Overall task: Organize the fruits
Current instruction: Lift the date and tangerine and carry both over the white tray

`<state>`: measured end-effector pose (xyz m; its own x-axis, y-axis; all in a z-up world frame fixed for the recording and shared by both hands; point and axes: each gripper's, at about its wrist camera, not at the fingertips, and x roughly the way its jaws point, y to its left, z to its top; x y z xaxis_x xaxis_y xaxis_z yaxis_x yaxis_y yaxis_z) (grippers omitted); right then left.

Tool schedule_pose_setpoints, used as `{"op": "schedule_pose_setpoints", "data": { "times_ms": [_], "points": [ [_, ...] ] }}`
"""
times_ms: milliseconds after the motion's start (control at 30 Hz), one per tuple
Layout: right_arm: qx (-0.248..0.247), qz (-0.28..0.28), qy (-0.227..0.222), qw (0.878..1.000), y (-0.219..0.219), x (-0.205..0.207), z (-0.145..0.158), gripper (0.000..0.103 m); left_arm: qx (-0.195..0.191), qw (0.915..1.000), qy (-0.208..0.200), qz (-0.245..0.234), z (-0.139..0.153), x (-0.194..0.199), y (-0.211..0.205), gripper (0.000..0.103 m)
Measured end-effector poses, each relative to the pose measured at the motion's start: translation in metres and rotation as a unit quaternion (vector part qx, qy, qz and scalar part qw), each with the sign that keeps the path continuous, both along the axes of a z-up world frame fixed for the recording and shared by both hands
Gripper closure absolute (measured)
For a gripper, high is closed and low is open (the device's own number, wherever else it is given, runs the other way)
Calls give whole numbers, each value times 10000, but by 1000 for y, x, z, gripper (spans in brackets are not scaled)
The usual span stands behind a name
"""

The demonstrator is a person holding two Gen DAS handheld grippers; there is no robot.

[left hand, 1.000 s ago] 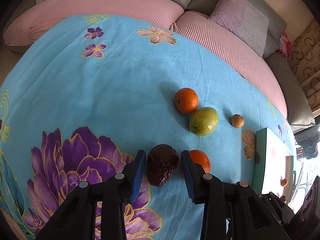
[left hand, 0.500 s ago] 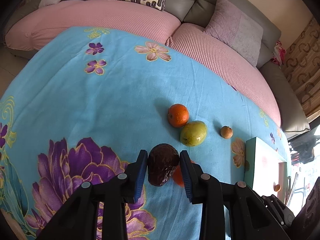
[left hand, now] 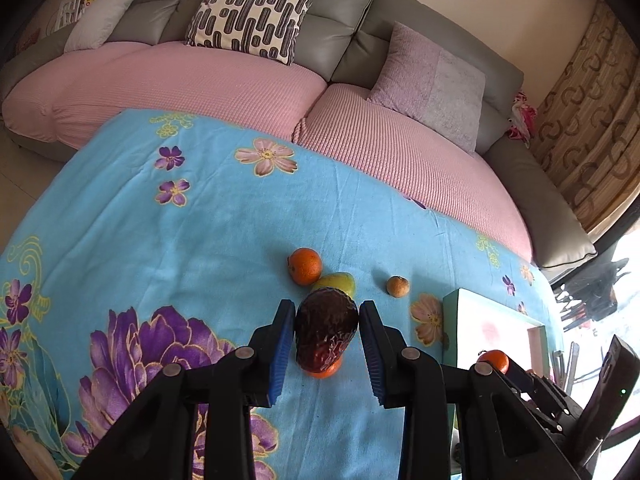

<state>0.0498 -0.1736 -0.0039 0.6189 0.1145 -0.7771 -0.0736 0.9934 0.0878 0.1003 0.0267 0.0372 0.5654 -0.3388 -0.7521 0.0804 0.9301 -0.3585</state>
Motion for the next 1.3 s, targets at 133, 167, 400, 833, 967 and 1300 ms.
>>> {"op": "schedule_pose_setpoints", "data": {
  "times_ms": [133,167,400,833,967,1300],
  "points": [
    [144,-491,-18,9987,-35,-3,4,66,-1,9998,-46,-218,4,-4,-16,68],
    [144,-619,-12,9980,-43,-4,4,66,2,9996,-45,-283,4,-6,-21,68],
    [295,-1591,39,9868,-112,-21,4,66,40,9962,-7,-873,1,-19,-68,68],
    [131,-2867,50,9579,-197,-65,7,66,-24,9814,-194,-1909,-11,-44,-156,68],
    [170,-2983,6,9543,-206,-71,9,66,4,9774,-329,-2088,-15,-44,-172,68],
    [154,-2756,331,9606,-198,-59,-6,65,127,9746,-240,-2221,-44,-41,-197,68]
  ]
}}
